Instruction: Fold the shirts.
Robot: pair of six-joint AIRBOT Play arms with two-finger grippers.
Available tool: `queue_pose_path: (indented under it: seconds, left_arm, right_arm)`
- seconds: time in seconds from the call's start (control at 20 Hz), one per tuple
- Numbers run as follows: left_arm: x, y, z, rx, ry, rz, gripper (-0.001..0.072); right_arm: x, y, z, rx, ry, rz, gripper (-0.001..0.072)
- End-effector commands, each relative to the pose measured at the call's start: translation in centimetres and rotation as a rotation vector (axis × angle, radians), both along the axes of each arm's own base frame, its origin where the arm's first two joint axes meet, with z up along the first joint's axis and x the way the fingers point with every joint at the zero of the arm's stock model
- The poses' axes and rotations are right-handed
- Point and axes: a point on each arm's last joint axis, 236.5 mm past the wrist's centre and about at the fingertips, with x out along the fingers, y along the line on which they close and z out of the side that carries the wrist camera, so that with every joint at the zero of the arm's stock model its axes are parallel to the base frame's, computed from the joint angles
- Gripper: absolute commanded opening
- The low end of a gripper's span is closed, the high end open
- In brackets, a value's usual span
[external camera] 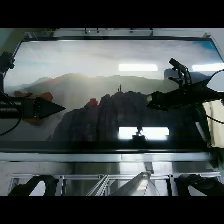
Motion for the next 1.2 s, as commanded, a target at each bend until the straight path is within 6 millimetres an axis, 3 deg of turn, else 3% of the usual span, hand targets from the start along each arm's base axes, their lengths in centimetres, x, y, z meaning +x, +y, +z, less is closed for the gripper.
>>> queue_pose_path:
  seconds: [0.0,0.2,0.25,0.3,0.35,0.55,0.7,0.9,1.05,1.15]
  left_arm:
    - [0.0,0.0,0.0,0.0,0.001,0.001,0.0024]
    - [1.1,0.7,-0.1,0.036,-0.016,0.05,0.0027]
    - [2.1,2.2,-0.7,0.11,-0.003,0.109,0.0239]
    - [3.4,4.6,-1.5,0.205,0.025,0.194,0.0515]
    - [4.7,8.0,-2.2,0.322,0.054,0.291,0.0714]
    - [7.0,22.8,-4.9,0.647,0.25,0.67,0.0718]
    - [7.6,29.2,-8.3,0.603,0.415,0.834,0.0717]
    - [9.3,33.6,-15.0,0.581,0.519,0.863,0.0717]
    - [11.8,34.6,-20.4,0.579,0.549,0.852,0.0717]
    - [13.1,34.2,-24.0,0.581,0.576,0.829,0.0717]
  right_arm:
    - [0.0,0.0,0.0,0.0,0.001,0.0,0.0019]
    - [0.0,0.0,0.0,0.0,0.001,0.0,0.0019]
    - [0.0,0.0,0.0,0.0,0.001,0.0,0.0018]
    - [0.0,0.0,0.0,0.0,0.001,0.0,0.0018]
    - [0.0,0.0,0.0,0.0,0.001,0.0,0.0019]
    - [0.0,0.0,0.0,0.0,0.001,0.0,0.0019]
    - [0.0,0.0,0.0,0.0,0.001,0.001,0.0019]
    - [1.3,0.0,0.3,0.008,-0.046,-0.032,0.0019]
    - [1.9,0.0,0.5,0.013,-0.067,-0.046,0.0019]
    - [1.9,0.0,0.5,0.012,-0.068,-0.046,0.0019]
